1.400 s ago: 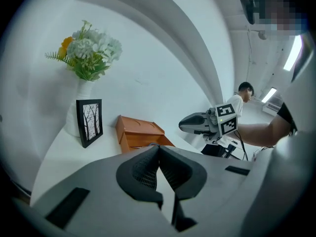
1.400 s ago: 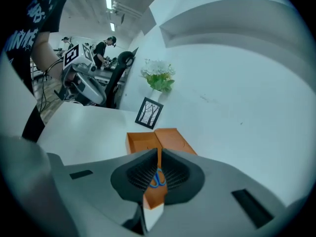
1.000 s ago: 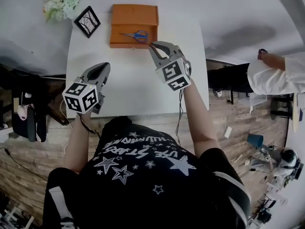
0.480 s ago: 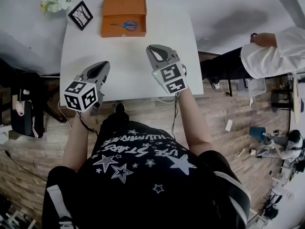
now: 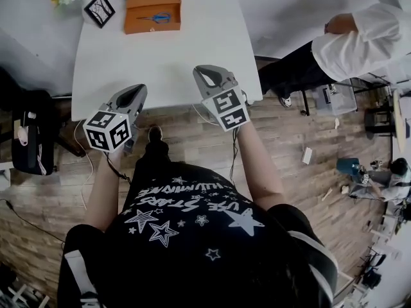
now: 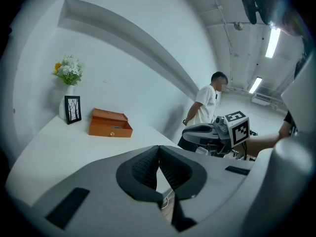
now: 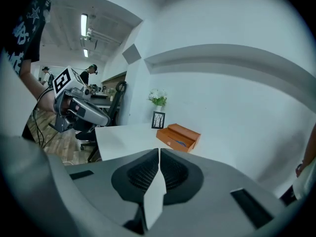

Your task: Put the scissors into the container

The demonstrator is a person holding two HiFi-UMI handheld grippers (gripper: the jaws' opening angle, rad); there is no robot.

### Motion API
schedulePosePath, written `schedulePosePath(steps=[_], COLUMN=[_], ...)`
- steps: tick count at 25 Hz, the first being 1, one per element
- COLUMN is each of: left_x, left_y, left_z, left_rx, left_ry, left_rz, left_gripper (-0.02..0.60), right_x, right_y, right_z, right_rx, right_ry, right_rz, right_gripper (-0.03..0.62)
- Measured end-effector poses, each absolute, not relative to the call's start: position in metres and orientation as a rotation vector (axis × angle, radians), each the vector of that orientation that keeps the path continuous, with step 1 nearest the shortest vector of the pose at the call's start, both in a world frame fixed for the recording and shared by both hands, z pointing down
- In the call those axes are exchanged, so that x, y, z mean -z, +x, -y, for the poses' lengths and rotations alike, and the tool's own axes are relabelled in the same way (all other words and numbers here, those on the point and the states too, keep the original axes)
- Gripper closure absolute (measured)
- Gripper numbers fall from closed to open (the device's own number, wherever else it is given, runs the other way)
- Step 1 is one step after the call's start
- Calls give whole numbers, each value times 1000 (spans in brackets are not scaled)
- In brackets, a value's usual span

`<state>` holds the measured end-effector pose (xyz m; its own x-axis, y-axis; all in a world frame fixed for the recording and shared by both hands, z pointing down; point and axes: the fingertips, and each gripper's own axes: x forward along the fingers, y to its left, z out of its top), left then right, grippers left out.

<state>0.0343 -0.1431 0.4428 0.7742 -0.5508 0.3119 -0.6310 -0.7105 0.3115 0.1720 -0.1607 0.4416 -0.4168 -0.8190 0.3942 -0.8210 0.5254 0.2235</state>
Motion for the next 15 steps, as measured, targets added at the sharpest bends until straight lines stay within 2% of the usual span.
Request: schedulePosePath(steps=[15], left_x=[-456], left_y=[34], left_z=[35], left_rx=[-287], left_ry=[2512], left_rz=[952], left_gripper=[563], right_x=[-461], right_y=[173], right_z=[59], right_rx=[-67], right_ry=[1283], right_rz=[2361], right_gripper=[545])
